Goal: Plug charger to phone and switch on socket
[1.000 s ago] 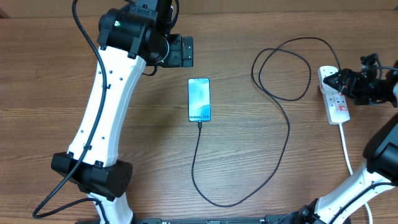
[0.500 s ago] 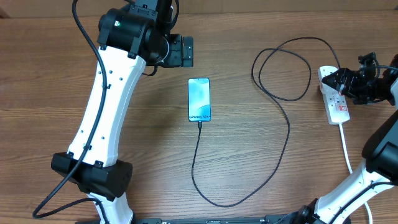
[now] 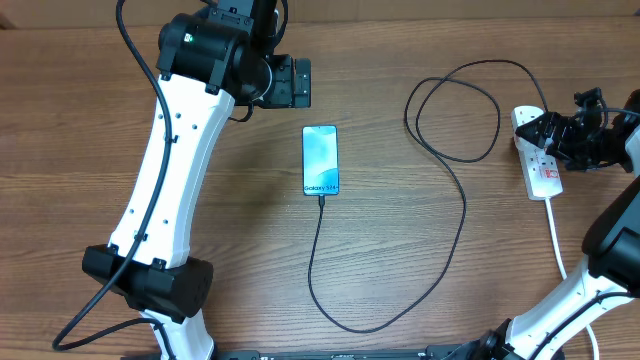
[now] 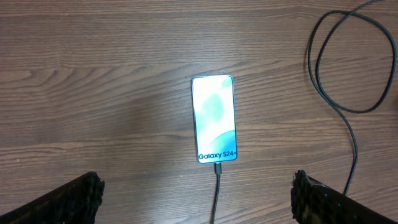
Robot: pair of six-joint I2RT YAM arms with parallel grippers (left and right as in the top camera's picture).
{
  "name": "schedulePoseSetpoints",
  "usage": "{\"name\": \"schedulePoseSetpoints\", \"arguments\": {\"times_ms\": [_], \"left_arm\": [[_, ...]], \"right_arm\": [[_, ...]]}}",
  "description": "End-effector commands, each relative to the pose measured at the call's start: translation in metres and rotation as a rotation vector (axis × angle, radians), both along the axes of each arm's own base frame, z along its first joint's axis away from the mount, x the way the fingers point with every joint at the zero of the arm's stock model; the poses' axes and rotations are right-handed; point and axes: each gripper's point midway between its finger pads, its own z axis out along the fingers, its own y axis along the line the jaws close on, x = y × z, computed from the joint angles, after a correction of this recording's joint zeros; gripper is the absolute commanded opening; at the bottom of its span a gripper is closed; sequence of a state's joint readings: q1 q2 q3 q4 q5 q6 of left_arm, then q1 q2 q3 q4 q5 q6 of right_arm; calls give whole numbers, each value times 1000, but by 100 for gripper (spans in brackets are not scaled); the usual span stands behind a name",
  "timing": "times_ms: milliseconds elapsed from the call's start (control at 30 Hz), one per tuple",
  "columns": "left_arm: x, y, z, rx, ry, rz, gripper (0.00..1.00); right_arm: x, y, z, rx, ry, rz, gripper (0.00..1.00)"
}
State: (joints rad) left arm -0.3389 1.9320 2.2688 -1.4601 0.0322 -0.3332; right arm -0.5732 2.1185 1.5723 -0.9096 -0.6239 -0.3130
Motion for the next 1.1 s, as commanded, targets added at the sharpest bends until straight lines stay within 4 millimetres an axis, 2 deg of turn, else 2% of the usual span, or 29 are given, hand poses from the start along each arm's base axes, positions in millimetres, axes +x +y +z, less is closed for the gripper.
{"name": "schedulePoseSetpoints", "arguments": {"times_ms": [0,467,1067], "left_arm": [[2,3,-2,17,2,-6,100],[2,3,-2,17,2,-6,100],[2,3,-2,17,2,-6,100]], "right_arm": [[0,10,-12,25,25,12,100],[1,24,-17,34,43,43,100],[-2,27,-28,52,62,12,100]]}}
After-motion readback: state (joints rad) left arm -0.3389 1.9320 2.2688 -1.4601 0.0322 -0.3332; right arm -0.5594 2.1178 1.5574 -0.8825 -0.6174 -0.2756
